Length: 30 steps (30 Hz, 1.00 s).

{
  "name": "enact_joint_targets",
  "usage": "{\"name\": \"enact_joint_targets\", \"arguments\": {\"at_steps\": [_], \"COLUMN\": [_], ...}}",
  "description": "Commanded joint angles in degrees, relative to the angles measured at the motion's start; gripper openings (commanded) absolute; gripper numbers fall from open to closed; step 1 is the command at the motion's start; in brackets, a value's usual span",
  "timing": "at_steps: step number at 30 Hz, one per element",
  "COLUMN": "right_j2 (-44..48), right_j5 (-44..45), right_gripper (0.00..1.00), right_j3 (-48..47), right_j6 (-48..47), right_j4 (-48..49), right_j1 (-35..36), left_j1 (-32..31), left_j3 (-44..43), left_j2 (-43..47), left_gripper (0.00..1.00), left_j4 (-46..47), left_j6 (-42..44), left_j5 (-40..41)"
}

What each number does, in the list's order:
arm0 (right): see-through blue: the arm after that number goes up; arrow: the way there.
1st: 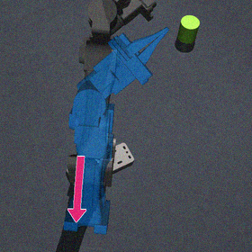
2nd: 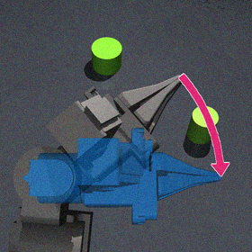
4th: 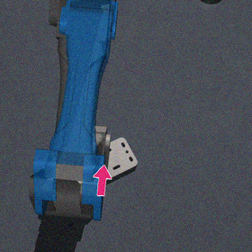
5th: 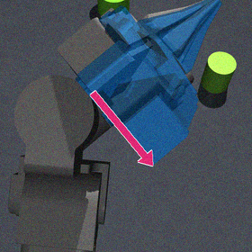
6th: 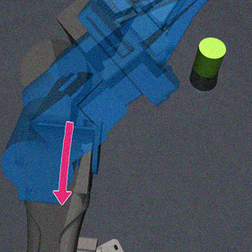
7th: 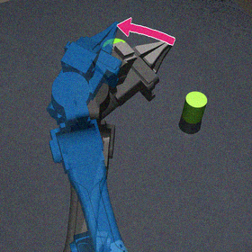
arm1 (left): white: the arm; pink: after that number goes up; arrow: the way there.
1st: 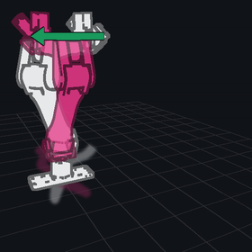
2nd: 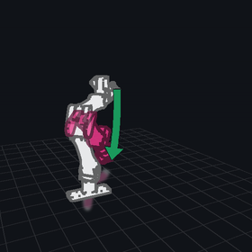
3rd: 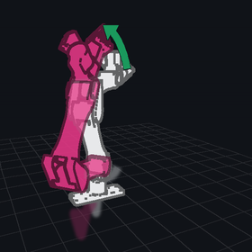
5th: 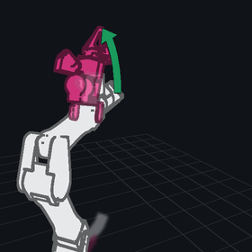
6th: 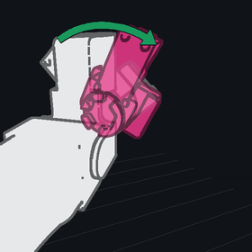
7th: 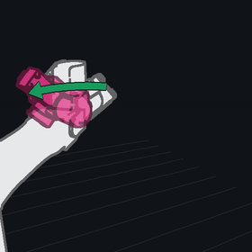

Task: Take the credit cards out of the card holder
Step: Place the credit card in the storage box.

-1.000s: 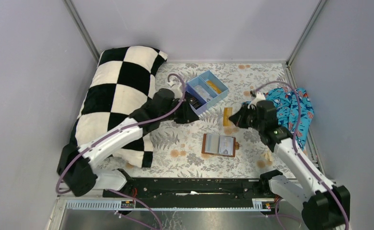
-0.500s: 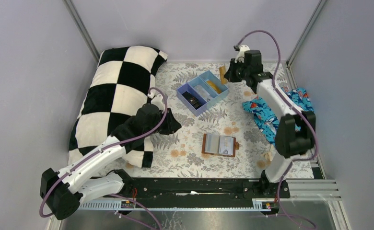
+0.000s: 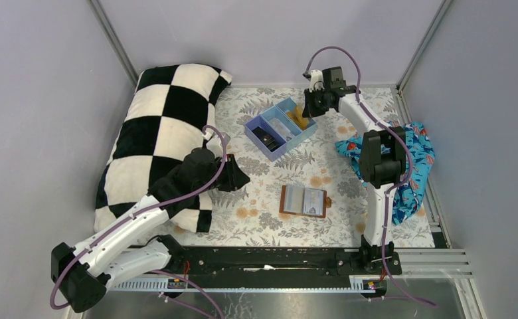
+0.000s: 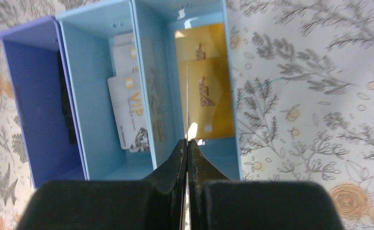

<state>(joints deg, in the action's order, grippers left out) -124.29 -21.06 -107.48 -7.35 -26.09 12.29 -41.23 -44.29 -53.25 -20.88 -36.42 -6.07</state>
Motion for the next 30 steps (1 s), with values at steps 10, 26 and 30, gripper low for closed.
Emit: {"name": "enact_joint_targets", "arguments": {"at_steps": [10, 26, 30], "right_j2": [-0.84, 0.79, 6.02], "right_j5": [-13.47, -8.76, -4.79], "right_gripper": [0.00, 0.29, 0.32], "right_j3": [0.60, 1.14, 6.15], "right_j6": [-2.84, 4.10, 5.55], "right_j4": [-8.47, -5.19, 0.61], "right_j1": [-0.17, -0.17, -0.17], "left_j1": [0.37, 0.41, 0.36], "left_j3": [-0.07, 0.88, 0.64], "left_j2": [-0.62, -1.68, -1.91], "left_gripper": [0.27, 0.27, 0.28], "left_j4": [2.72, 3.72, 4.13], "left_j6": [0.40, -0.82, -1.06], "left_j5": [-1.80, -3.48, -4.15]}}
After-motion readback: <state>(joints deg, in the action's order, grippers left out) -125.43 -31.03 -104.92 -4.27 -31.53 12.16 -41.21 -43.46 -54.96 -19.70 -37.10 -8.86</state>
